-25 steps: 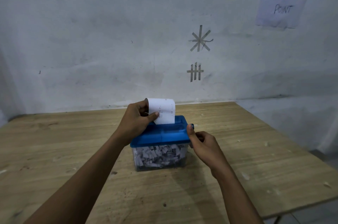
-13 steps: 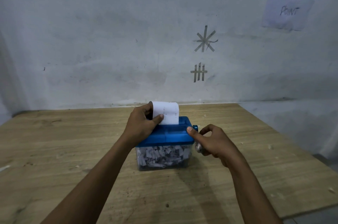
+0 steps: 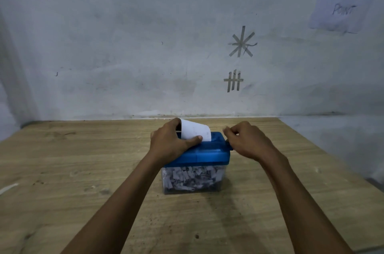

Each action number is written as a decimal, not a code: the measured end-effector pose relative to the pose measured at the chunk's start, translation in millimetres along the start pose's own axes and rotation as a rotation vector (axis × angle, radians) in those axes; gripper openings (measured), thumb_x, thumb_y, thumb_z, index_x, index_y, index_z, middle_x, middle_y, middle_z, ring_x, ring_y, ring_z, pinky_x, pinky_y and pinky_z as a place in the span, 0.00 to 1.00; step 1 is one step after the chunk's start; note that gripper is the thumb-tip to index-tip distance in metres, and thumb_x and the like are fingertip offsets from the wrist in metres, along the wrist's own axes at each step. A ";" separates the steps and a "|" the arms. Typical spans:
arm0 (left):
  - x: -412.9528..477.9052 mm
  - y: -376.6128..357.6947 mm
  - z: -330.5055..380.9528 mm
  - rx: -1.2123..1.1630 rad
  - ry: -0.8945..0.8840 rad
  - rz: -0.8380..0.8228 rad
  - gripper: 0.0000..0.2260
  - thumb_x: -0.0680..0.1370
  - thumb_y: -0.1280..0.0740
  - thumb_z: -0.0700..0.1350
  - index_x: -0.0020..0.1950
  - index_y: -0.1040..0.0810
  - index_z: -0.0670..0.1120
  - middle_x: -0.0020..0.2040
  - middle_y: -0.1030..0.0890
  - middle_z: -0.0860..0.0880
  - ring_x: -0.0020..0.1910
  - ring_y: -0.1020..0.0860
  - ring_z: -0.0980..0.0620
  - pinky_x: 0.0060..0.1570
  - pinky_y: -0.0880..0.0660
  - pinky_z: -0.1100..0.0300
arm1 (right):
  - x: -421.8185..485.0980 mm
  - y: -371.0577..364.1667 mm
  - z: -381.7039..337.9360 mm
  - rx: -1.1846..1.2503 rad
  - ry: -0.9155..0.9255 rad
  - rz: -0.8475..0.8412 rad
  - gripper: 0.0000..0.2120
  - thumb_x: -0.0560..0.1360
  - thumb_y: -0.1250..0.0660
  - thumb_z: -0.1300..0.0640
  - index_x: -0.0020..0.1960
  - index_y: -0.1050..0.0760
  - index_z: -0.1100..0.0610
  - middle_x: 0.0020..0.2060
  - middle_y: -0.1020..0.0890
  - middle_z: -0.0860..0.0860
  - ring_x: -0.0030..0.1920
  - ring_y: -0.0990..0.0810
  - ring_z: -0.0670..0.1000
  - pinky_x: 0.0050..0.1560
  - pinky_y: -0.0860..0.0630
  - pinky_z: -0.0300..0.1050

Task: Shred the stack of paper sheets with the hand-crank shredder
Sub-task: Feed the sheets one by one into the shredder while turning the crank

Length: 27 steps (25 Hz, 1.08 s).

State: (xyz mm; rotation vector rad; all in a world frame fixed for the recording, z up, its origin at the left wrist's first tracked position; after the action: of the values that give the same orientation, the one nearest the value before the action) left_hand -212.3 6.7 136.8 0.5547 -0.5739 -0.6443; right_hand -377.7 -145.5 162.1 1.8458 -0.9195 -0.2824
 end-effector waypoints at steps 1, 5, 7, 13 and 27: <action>-0.4 -0.5 0.3 0.057 0.009 -0.017 0.31 0.62 0.29 0.74 0.57 0.25 0.56 0.52 0.21 0.59 0.54 0.21 0.52 0.60 0.25 0.43 | 11.7 1.5 -2.6 0.005 -0.032 -0.073 0.22 0.81 0.41 0.46 0.44 0.16 0.59 0.38 0.14 0.53 0.36 0.18 0.51 0.43 0.21 0.46; 1.6 -4.6 -0.1 0.182 -0.005 -0.081 0.36 0.61 0.31 0.79 0.59 0.28 0.57 0.52 0.21 0.58 0.52 0.22 0.53 0.59 0.26 0.44 | 43.3 1.5 -11.9 0.030 -0.196 -0.466 0.19 0.79 0.39 0.52 0.44 0.16 0.64 0.30 0.17 0.56 0.20 0.36 0.48 0.26 0.39 0.38; 2.1 -3.7 -1.1 0.189 -0.008 -0.081 0.36 0.61 0.32 0.79 0.58 0.28 0.57 0.52 0.21 0.58 0.51 0.22 0.53 0.58 0.25 0.45 | 43.9 -0.2 -11.6 0.064 -0.175 -0.496 0.22 0.79 0.37 0.46 0.44 0.16 0.63 0.31 0.17 0.55 0.23 0.33 0.48 0.27 0.37 0.39; 1.7 -5.9 -2.2 0.199 -0.018 -0.118 0.35 0.64 0.32 0.78 0.58 0.29 0.54 0.54 0.21 0.56 0.51 0.22 0.52 0.56 0.24 0.47 | 6.8 12.1 17.7 0.699 0.170 -0.278 0.14 0.78 0.31 0.50 0.53 0.18 0.61 0.46 0.14 0.58 0.48 0.14 0.56 0.44 0.16 0.49; 0.1 -4.9 -3.2 0.237 -0.093 -0.058 0.44 0.54 0.38 0.85 0.59 0.29 0.56 0.51 0.22 0.59 0.49 0.23 0.54 0.56 0.24 0.47 | 35.1 -91.2 39.7 1.169 -0.324 -0.199 0.06 0.82 0.36 0.53 0.48 0.25 0.54 0.34 0.21 0.53 0.24 0.33 0.48 0.19 0.42 0.35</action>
State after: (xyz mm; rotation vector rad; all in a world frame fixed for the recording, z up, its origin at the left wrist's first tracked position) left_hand -212.1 4.2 131.5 0.7687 -0.7296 -0.6640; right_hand -333.7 -179.3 72.3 3.0379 -1.2588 -0.1653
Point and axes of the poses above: each hand's wrist, its own x-axis towards the middle knuckle, its own y-axis out of the back of the hand, z = x × y, the point moved 6 cm from there along x, towards the middle knuckle
